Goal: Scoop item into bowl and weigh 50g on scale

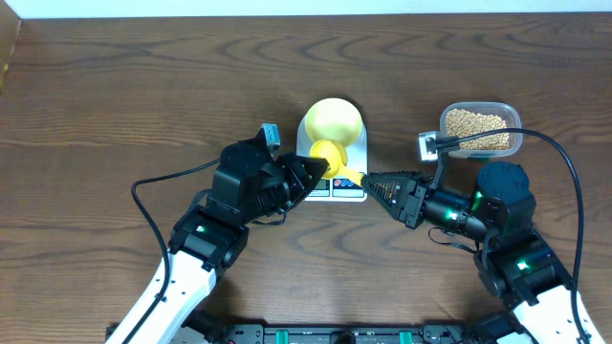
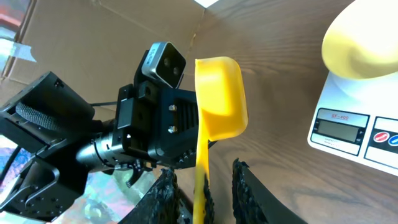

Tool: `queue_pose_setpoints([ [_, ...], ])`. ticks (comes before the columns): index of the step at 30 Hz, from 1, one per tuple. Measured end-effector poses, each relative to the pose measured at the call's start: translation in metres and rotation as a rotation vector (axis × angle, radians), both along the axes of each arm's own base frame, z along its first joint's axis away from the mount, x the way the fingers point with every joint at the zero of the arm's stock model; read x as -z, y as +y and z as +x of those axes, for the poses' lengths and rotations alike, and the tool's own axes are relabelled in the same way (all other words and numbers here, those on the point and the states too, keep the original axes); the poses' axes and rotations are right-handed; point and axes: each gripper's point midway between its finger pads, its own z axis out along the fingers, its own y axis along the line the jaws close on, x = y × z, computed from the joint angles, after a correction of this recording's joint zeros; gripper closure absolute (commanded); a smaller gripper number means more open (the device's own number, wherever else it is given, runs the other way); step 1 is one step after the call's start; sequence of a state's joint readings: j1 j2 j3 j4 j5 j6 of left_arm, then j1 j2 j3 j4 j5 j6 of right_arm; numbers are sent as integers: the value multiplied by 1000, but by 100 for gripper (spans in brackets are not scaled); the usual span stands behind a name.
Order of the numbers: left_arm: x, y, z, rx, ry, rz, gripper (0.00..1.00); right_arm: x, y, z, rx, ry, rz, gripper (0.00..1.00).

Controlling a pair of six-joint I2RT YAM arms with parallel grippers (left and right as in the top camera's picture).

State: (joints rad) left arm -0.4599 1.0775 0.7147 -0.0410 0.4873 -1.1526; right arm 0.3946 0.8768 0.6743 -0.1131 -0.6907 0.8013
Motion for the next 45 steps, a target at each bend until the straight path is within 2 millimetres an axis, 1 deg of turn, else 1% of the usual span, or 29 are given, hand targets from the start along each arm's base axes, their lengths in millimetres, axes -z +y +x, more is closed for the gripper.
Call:
queue_pose_setpoints([
  [5,0,0,0,0,0,0,93,-4,5,-3,-18,-13,10,76],
  [26,0,0,0,0,0,0,93,-3,8,-5,-23,-12,7,82],
  [30,0,0,0,0,0,0,93,-3,7,-4,-18,-12,5,88],
  [33,0,0,0,0,1,-1,93,-3,7,-4,-16,-10,4,89],
  [37,0,0,0,-1,2,-2,93,-2,7,-3,-9,-10,3,98],
  [40,0,0,0,-1,2,-2,92,-1,5,-2,3,-9,-5,98],
  [41,0,0,0,-1,2,-2,92,0,5,-1,5,-8,-6,99],
  [42,0,0,0,-1,2,-2,89,0,5,-1,8,-7,-8,98],
  [43,0,0,0,-2,2,-1,78,0,5,-1,10,-7,-9,98],
  [45,0,0,0,-2,3,-2,63,1,4,0,14,-8,-11,98],
])
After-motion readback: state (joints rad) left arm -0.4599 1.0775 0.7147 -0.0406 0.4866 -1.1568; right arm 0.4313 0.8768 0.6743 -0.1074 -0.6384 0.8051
